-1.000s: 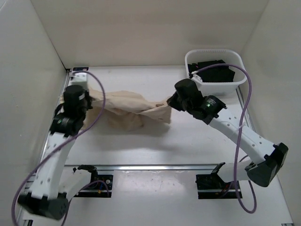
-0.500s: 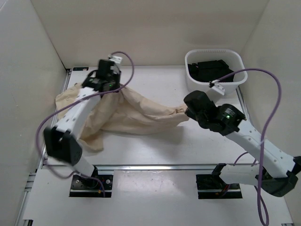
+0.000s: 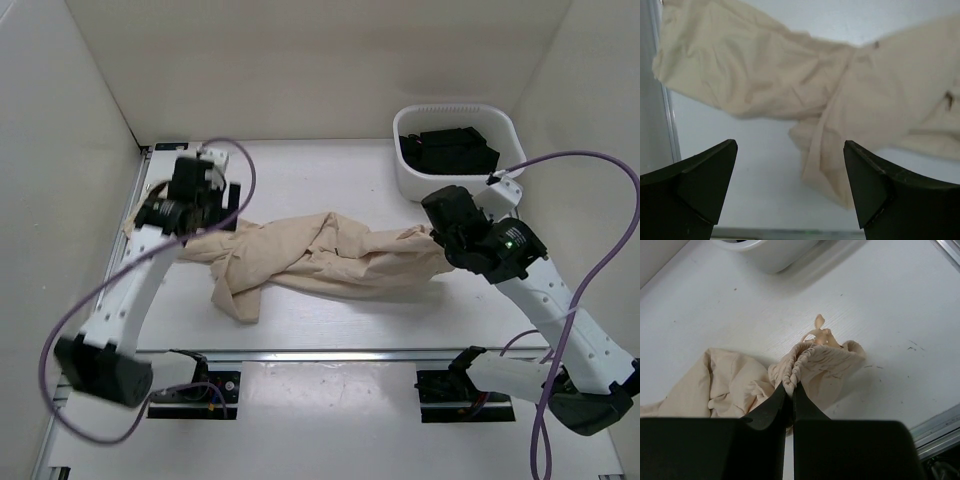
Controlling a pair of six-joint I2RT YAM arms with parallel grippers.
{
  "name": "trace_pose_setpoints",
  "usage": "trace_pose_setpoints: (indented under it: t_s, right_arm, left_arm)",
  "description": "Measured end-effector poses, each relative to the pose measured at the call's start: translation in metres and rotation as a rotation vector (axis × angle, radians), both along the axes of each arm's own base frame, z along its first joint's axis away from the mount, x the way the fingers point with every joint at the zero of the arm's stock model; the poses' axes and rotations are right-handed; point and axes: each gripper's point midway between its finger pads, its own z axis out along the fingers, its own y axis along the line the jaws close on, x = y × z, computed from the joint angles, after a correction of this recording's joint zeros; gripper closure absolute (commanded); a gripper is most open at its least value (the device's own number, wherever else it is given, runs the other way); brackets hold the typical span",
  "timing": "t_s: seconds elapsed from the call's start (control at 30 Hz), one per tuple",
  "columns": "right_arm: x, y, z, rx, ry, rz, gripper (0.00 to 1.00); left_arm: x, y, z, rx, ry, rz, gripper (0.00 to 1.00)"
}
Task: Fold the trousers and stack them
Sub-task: Flatten the trousers out
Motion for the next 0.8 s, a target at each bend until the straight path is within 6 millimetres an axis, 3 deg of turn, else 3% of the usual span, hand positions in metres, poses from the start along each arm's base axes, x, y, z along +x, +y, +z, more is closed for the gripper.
trace_pose_setpoints:
  t_s: [0.07,0.1,0.17,0.27,0.33,0.43,0.47,0.5,0.57,0.7,0.8]
  right_arm:
    - [-0.002,-0.006,-0.001,-0.004,-0.001,-0.011,1.0]
    - [-0.003,-0.008,-0.003,-0.007,0.002,-0.015,1.0]
    - [-0.004,-0.01,-0.005,-0.013,0.006,-0.017,1.0]
    - [-0.005,-0.011,-0.01,-0.024,0.018,-0.02,1.0]
    - [-0.007,-0.012,-0.012,-0.03,0.025,-0.023,1.0]
    - [-0.008,-0.013,-0.013,-0.025,0.027,-0.03,1.0]
    - [-0.009,-0.014,-0.014,-0.021,0.026,-0.033,1.0]
    - [-0.011,-0.015,-0.016,-0.02,0.029,-0.036,1.0]
    - [-0.016,-0.02,-0.019,-0.021,0.035,-0.042,1.0]
    - [-0.027,-0.035,-0.016,-0.032,0.023,-0.08,1.0]
    - [-0.034,-0.052,-0.006,-0.043,-0.025,-0.135,1.0]
  left_arm:
    - [-0.052,0.001,-0.015,0.004,0.037,-0.038,0.03]
    - [-0.072,0.0,-0.033,0.006,0.084,-0.063,0.03]
    - [-0.106,0.001,-0.088,0.038,0.288,-0.093,0.01]
    - [-0.133,-0.001,-0.158,0.068,0.605,-0.111,0.0]
    - [-0.138,-0.003,-0.18,0.072,0.703,-0.114,0.0]
    - [-0.132,-0.002,-0.19,0.093,0.711,-0.105,0.0]
    - [-0.129,0.0,-0.192,0.106,0.697,-0.098,0.07]
    - [-0.125,0.004,-0.194,0.123,0.688,-0.087,0.41]
    - [-0.123,0.009,-0.201,0.13,0.691,-0.064,0.86]
    - [-0.126,0.021,-0.202,0.127,0.693,-0.029,0.86]
    - [-0.116,0.04,-0.17,0.073,0.587,0.054,0.86]
